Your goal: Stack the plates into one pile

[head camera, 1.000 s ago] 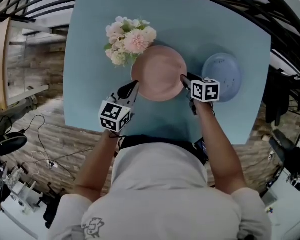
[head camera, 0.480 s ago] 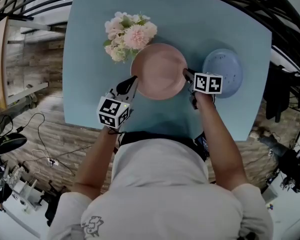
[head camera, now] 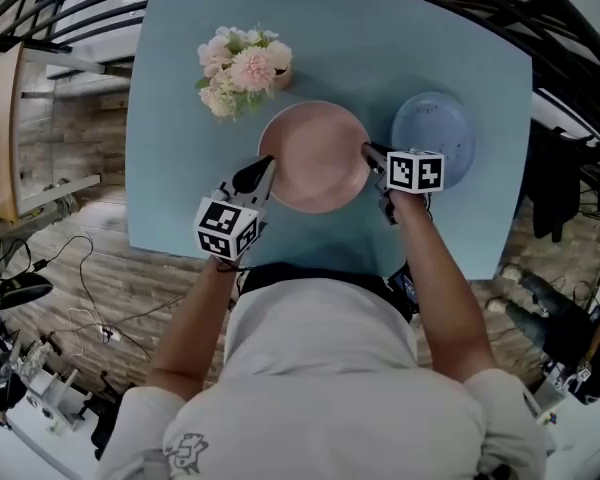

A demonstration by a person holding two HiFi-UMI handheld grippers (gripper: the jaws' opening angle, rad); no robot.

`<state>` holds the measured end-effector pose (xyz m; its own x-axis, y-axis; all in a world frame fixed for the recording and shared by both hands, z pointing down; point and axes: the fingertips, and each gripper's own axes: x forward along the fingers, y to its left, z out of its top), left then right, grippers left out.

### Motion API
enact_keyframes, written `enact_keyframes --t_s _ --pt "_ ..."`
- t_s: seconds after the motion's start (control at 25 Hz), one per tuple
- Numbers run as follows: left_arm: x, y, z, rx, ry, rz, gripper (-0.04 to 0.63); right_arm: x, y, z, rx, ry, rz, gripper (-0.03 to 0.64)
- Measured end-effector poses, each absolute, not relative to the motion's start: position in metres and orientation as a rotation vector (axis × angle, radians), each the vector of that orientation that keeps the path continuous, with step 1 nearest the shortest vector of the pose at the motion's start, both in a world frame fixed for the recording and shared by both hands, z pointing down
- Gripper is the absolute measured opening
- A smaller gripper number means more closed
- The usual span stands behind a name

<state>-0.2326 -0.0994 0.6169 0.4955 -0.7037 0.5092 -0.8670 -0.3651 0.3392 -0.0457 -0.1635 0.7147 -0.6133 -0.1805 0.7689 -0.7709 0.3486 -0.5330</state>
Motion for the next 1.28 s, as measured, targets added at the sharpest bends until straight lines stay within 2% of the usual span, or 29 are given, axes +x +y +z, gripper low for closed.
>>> enact_keyframes --t_s 0.28,0.96,1.28 --pt "-0.202 -0.105 0.601 2.235 -1.265 0.386 0.005 -0.006 -0.167 0.693 0.9 -2.05 1.305 0.026" --pt "-0.078 -0.128 0.567 2.374 -1.153 0.426 0.005 0.178 -0.188 0.657 1.226 -2.043 1.393 0.028" --pt "-0.035 -0.145 0.57 2.39 -1.117 0.457 0.005 0.237 -0.203 0.667 1.312 -1.995 1.437 0.029"
